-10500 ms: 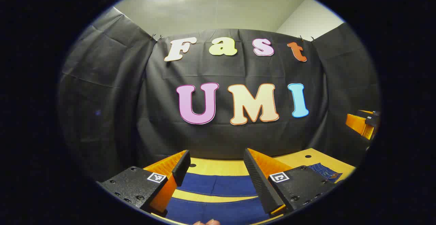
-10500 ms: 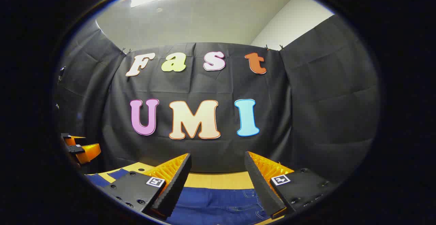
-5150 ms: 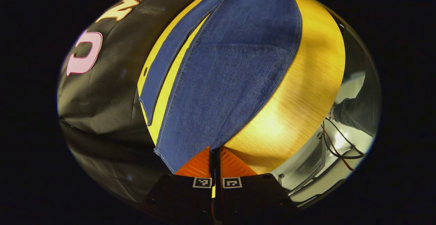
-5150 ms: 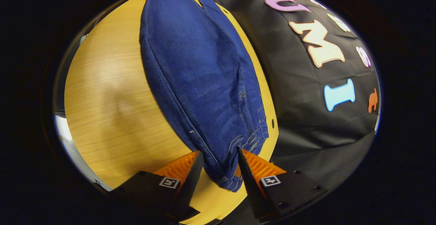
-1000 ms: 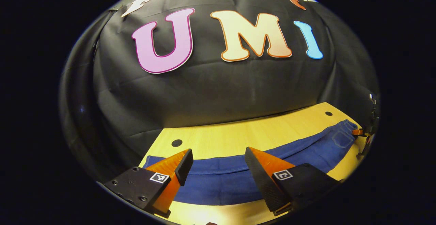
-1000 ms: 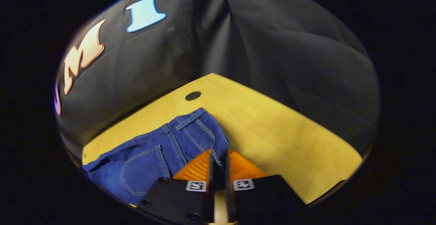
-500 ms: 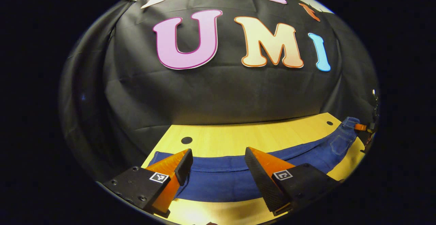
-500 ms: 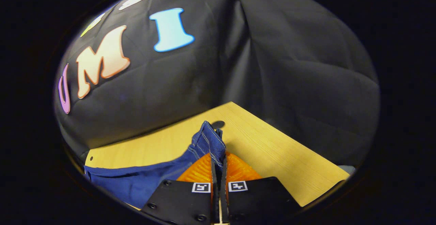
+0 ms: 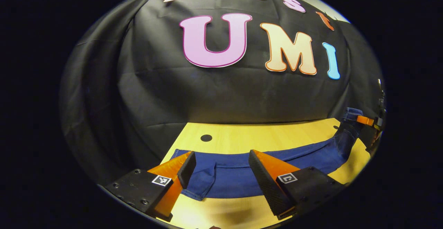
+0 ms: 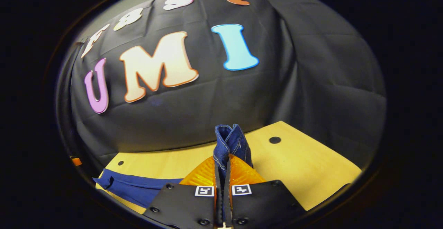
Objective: Grasp the waist and the cuffs of the jeans and fold them to make the two legs overlap; first hold the waist and fold one-third of the jeans toward the cuffs, then hold the cuffs and fold the remaining one-third in the same direction to finish folding.
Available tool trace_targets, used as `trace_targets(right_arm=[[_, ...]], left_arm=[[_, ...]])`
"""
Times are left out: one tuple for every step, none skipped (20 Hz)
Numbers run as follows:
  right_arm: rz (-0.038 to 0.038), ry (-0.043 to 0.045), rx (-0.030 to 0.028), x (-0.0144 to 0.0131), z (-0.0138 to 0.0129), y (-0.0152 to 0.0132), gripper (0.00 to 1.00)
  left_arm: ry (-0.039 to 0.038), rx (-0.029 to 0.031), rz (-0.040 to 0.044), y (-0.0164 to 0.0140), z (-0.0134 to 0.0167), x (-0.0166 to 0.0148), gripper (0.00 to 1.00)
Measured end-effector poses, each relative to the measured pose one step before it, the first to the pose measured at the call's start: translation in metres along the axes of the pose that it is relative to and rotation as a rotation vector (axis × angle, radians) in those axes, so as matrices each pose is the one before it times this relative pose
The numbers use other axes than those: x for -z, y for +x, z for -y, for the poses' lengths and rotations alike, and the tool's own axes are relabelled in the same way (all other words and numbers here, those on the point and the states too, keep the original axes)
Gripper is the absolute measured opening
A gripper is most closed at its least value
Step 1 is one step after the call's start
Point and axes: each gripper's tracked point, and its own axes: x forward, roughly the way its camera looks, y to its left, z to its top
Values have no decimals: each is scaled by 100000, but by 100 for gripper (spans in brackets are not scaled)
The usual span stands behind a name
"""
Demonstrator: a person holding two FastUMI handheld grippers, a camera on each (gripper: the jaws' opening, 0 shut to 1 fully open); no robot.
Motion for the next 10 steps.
trace_targets(right_arm=[[-286,-1811,-1504,354,-1689,-174,5],[-154,-1203,-1993,378,-2069,-59,5],[-574,-263,-2047,442,-1717,-59,1],[-407,295,-1801,528,-1598,-139,4],[27,26,-1626,246,-1444,-86,4],[347,98,-1277,378,-1393,-8,4],[310,379,-950,152,-1093,-20,4],[-401,854,-1383,527,-1087,144,5],[62,553,-1342,339,-1077,221,4],[-982,417,-1584,767,-1178,214,5]], left_arm=[[-241,-261,-346,-389,-911,252,95],[-398,-120,-275,-324,-832,273,95],[-486,48,58,-244,-731,290,95],[-450,139,-141,-133,-845,342,95],[-222,97,-313,-116,-723,312,95],[-204,36,-194,-139,-746,189,95],[-182,424,-265,-35,-546,36,95],[41,345,-590,-10,-641,317,95],[251,540,-469,-27,-633,185,95],[529,465,-258,80,-560,29,95]])
